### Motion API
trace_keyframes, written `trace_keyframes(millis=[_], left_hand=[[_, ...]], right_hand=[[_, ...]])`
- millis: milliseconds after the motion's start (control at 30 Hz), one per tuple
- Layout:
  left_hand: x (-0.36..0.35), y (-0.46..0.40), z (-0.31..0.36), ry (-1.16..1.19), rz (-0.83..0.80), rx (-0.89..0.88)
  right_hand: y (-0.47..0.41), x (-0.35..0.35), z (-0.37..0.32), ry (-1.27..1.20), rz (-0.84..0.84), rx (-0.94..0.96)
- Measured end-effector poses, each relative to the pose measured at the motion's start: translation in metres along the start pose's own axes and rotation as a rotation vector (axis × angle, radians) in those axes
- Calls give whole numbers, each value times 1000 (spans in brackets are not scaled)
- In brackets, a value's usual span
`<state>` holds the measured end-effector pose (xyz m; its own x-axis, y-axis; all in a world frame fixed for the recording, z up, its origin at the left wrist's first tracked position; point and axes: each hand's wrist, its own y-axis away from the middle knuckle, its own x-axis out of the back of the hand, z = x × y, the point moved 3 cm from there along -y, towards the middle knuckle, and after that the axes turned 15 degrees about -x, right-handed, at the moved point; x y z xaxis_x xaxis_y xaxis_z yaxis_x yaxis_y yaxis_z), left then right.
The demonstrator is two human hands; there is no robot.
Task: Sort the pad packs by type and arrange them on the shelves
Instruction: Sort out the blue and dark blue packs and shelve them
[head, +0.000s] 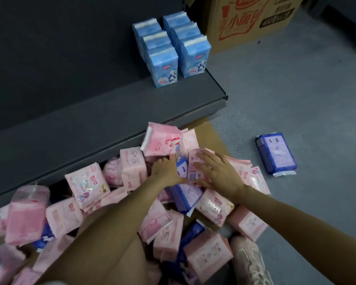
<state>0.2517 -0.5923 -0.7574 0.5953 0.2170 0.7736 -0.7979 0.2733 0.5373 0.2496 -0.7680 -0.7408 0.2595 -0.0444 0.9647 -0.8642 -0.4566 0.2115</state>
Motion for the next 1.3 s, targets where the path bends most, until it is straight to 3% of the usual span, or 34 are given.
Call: trace_keyframes(millis=[133, 333, 467, 567, 667, 833, 967, 1067, 1133, 1200, 1300], left_hand=[[-2, 13, 12, 128, 63, -8], [53, 53, 34, -6, 366, -158], [100, 58, 57, 198, 691, -235], [110, 41, 85, 408, 823, -259], [88, 0, 122, 606, 794, -246], [16, -61, 150, 498, 558, -244], [-16, -78, 131, 479, 448, -199], [-19, -80, 117, 510, 442, -185], [-17, -78, 111, 547, 450, -182], [-10, -74, 103, 544, 491, -179], [4, -66, 82, 524, 558, -164]], right_hand=[[13, -7, 17, 16, -27, 50], [17, 8, 55, -362, -63, -82], [34, 36, 94, -445, 145, -144], [45, 41, 136, -467, 311, -276], [52, 21, 198, -414, 367, -521], [45, -32, 253, -253, 98, -843], [31, -64, 269, -229, -137, -947], [24, -72, 271, -261, -113, -975], [26, -59, 265, -368, 72, -968], [36, -34, 254, -650, 264, -897], [52, 2, 215, -1160, 259, -657]])
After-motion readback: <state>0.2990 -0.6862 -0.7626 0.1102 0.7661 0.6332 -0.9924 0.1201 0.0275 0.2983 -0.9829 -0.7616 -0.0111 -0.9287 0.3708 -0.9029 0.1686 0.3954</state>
